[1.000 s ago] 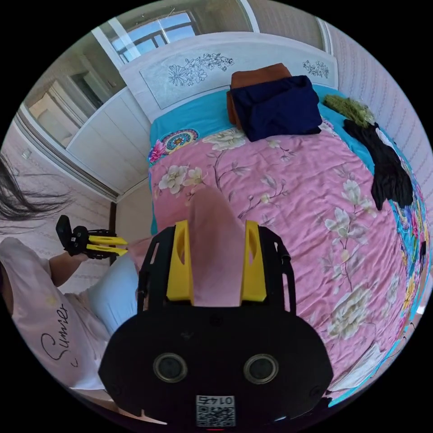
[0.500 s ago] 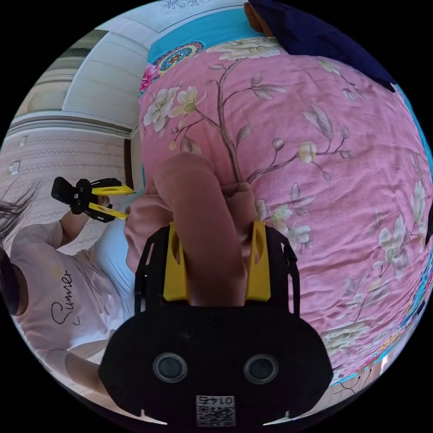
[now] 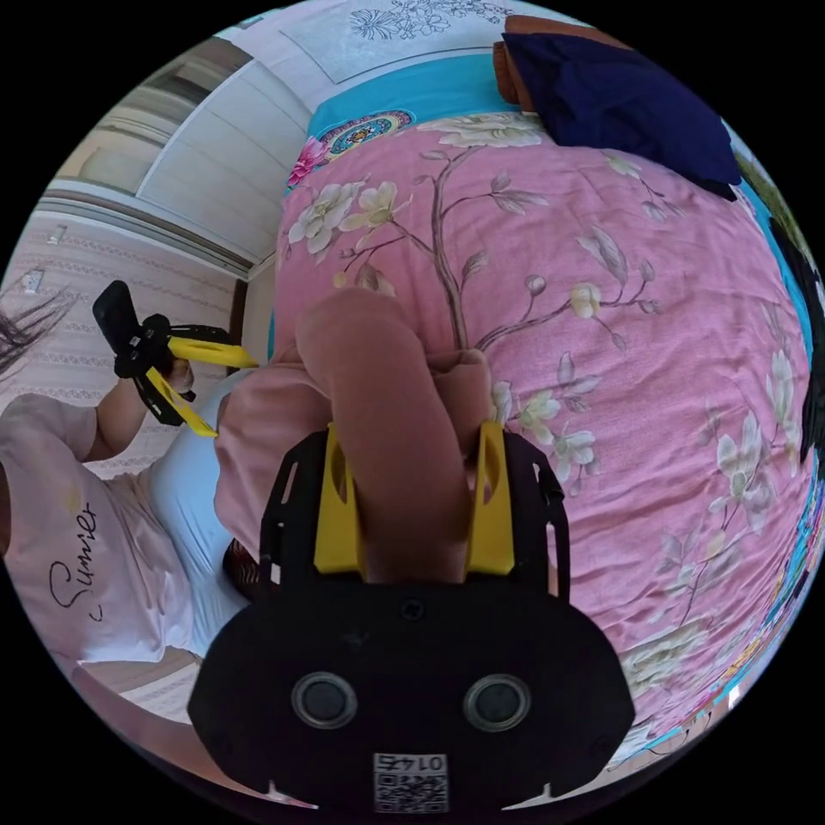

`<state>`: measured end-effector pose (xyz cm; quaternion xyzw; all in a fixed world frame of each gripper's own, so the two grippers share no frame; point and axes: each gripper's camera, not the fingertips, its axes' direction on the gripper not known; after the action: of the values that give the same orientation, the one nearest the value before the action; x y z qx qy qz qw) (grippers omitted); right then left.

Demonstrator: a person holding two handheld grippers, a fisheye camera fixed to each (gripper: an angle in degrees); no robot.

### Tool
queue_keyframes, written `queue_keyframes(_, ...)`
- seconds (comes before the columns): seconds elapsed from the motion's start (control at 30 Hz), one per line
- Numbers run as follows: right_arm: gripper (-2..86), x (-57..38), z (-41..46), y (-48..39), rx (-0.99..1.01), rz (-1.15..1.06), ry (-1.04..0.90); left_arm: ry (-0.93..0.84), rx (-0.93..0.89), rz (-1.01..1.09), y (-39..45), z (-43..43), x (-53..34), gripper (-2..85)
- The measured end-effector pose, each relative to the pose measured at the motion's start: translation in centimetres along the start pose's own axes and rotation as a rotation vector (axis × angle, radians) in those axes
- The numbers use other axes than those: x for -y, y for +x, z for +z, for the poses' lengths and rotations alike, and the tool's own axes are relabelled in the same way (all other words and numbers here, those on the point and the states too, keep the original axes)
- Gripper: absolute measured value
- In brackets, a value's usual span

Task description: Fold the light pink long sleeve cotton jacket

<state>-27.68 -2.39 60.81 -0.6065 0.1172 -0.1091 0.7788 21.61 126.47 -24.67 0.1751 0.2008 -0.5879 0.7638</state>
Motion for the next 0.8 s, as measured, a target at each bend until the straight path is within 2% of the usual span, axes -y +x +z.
queue_keyframes(0.07,20.1,-0.4,-0.2,-0.8,-0.033,-0.007,0.006,-0.07,0.002,0.009,0.3,1.9,1.2,18.8)
queue_keyframes(0.33,16.6,-3.8,-1.5,-3.8,-0.106,-0.058,0.057,-0.087,0.004,0.006,1.5,4.4,2.2,16.6)
queue_keyframes(0.43,14.7,-5.6,-2.0,-5.0,-0.14,-0.089,0.082,-0.095,-0.166,-0.001,1.8,5.5,2.4,9.0)
queue_keyframes(0.6,12.6,-10.2,-3.6,-7.6,-0.212,-0.169,0.166,-0.083,-0.112,-0.003,4.0,6.4,2.3,6.0)
queue_keyframes(0.8,12.1,-20.5,-7.7,-10.9,-0.258,-0.152,0.407,0.024,0.05,0.161,12.0,6.1,0.8,5.1)
